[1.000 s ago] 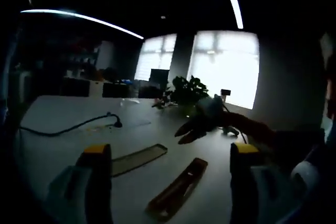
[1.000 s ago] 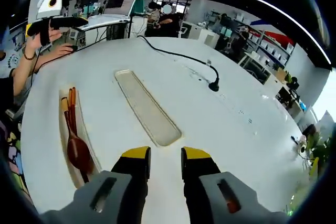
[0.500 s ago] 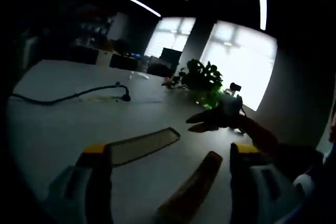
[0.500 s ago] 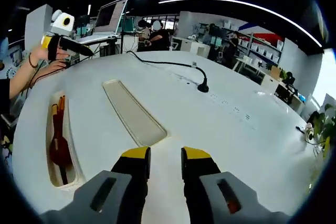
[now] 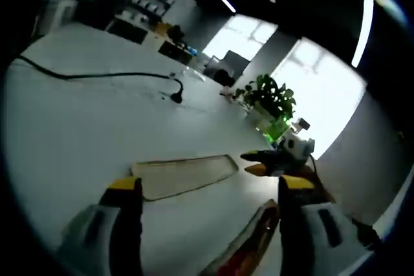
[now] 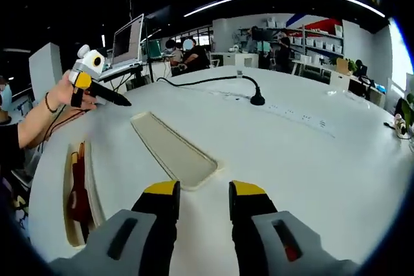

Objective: Arrange the utensils inside the cutlery case until each visible utensil rests in its matching compartment.

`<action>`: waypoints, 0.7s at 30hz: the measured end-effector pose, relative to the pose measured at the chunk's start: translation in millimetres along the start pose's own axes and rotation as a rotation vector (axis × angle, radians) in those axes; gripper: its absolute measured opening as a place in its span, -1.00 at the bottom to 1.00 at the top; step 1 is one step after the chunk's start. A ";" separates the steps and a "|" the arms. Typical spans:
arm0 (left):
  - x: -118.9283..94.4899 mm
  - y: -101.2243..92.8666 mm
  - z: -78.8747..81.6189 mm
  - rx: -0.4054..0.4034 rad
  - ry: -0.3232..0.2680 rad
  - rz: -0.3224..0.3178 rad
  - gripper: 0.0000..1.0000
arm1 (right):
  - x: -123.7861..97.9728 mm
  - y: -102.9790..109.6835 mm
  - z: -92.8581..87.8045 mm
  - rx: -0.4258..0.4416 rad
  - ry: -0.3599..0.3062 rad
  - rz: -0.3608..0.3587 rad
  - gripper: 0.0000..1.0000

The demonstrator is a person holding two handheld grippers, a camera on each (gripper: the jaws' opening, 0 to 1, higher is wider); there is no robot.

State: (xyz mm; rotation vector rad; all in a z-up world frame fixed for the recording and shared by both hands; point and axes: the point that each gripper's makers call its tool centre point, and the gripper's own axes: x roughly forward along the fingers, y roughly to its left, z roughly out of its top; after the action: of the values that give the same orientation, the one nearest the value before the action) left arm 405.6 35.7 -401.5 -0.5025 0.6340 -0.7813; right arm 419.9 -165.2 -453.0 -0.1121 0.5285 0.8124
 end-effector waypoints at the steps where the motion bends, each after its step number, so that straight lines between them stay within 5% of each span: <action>1: 1.8 2.1 0.0 -0.006 0.002 0.012 1.00 | 0.2 0.9 0.4 0.031 -0.008 0.010 -0.35; 12: 10.4 12.2 -11.4 -0.012 0.058 0.069 1.00 | 3.4 -10.1 -2.3 0.156 -0.039 -0.008 -0.24; 21: 19.9 15.4 -20.5 0.013 0.104 0.098 0.92 | 13.0 -3.9 -0.7 0.186 -0.021 0.030 -0.36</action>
State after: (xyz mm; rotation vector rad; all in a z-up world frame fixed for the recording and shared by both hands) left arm 409.9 26.1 -432.3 -0.4182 0.7440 -0.7218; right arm 429.7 -159.5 -460.4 0.0759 0.5850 0.7890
